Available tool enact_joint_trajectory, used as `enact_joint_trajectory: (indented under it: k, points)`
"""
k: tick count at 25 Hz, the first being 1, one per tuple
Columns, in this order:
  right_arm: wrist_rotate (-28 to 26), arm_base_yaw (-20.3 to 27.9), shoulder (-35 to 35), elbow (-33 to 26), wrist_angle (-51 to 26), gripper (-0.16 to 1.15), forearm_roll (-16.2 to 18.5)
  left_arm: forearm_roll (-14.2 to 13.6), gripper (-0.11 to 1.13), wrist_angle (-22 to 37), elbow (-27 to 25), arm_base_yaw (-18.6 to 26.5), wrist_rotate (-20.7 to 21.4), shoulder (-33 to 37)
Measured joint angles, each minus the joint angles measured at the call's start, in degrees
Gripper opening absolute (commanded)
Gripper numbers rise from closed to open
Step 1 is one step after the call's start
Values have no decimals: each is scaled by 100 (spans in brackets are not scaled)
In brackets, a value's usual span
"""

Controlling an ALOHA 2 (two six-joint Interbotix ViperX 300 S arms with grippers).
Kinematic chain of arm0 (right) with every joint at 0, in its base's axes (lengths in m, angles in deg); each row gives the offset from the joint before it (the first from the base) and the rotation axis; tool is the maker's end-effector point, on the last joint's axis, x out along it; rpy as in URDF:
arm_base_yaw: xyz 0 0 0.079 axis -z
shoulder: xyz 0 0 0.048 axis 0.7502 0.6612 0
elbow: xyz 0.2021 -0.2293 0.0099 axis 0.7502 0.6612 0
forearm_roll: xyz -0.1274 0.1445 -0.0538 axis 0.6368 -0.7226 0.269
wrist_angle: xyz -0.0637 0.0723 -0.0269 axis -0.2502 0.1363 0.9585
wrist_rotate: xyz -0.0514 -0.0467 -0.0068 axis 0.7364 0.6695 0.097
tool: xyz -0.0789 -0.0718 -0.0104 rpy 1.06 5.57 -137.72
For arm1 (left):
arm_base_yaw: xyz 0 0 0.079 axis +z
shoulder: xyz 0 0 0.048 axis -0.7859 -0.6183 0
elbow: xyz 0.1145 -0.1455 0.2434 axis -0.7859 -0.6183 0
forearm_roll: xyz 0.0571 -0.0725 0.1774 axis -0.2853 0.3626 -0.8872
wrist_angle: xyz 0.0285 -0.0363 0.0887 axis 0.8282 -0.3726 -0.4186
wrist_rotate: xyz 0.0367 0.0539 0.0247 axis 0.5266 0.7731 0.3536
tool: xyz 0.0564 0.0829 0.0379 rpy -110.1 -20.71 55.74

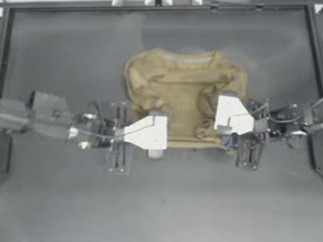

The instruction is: Fold shirt

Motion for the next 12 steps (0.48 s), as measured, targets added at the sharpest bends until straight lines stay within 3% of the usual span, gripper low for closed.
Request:
enact_joint_trajectory:
  k: [3, 12]
  points:
    - [-448, -220, -79, -185, -229, 6, 281, -290, 5, 325, 0, -316, -589, 149]
    - [-2329, -1213, -79, -694, -1143, 6, 1617, -475, 5, 1107, 53, -1204, -1767, 281]
